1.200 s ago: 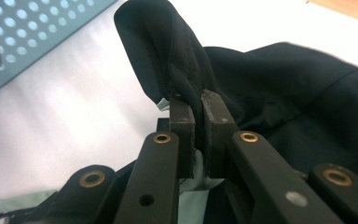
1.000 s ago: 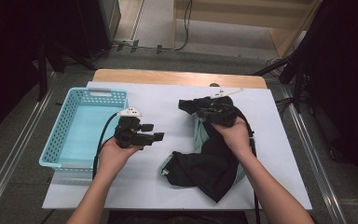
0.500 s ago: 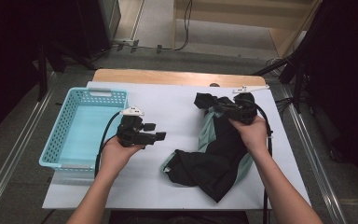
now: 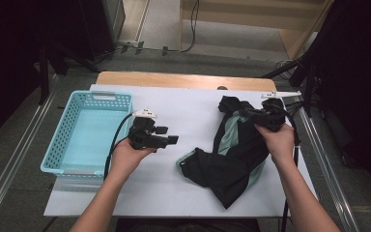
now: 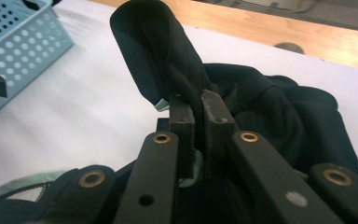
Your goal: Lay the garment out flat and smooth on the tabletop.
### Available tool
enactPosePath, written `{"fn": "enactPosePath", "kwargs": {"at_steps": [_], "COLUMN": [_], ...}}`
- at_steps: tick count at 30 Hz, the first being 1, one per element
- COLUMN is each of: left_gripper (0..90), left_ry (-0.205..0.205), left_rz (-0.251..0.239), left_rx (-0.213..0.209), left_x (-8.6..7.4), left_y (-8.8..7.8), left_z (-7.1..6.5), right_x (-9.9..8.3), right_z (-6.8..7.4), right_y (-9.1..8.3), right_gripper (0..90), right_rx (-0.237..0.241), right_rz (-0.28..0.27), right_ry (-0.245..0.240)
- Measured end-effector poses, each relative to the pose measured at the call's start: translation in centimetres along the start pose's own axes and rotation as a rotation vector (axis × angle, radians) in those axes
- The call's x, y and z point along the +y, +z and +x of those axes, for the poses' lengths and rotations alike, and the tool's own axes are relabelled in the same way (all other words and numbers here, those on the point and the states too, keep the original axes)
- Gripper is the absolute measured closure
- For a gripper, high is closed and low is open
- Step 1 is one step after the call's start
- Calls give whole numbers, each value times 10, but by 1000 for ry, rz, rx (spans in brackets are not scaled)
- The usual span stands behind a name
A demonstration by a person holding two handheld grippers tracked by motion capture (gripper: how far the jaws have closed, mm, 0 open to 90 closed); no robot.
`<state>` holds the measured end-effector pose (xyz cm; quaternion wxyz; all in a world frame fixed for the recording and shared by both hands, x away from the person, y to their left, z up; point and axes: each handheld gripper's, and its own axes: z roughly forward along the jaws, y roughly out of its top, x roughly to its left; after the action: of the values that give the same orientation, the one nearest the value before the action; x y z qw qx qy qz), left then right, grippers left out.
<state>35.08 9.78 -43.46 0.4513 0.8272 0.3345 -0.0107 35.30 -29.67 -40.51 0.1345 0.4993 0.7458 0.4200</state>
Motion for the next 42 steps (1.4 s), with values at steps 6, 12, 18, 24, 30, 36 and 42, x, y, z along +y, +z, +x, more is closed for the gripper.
{"fn": "enactPosePath", "kwargs": {"at_steps": [6,12,18,24,30,36,42], "left_gripper": [363,363,363,363,363,362,348], "left_ry": [4,5,15,34,56,74,83], "left_rz": [7,9,20,40,51,71,66], "left_rx": [-18,-30,-47,-55,-62,-64,-69], "left_x": [4,9,13,15,15,14,18], "left_y": [10,18,31,41,51,62,80], "left_z": [-2,-4,-6,-10,-15,-18,-20], "right_x": [-9,-18,-31,-43,-51,-54,-54], "right_z": [-16,-27,-44,-56,-65,-64,-60], "right_y": [-11,-23,-38,-49,-52,-42,-33], "right_gripper": [825,825,823,817,771,689,516], "right_rx": [-41,-75,-115,-144,-152,-121,-103], "right_rz": [-1,-5,-4,-4,-6,22,26], "right_ry": [44,74,125,166,190,190,168]}}
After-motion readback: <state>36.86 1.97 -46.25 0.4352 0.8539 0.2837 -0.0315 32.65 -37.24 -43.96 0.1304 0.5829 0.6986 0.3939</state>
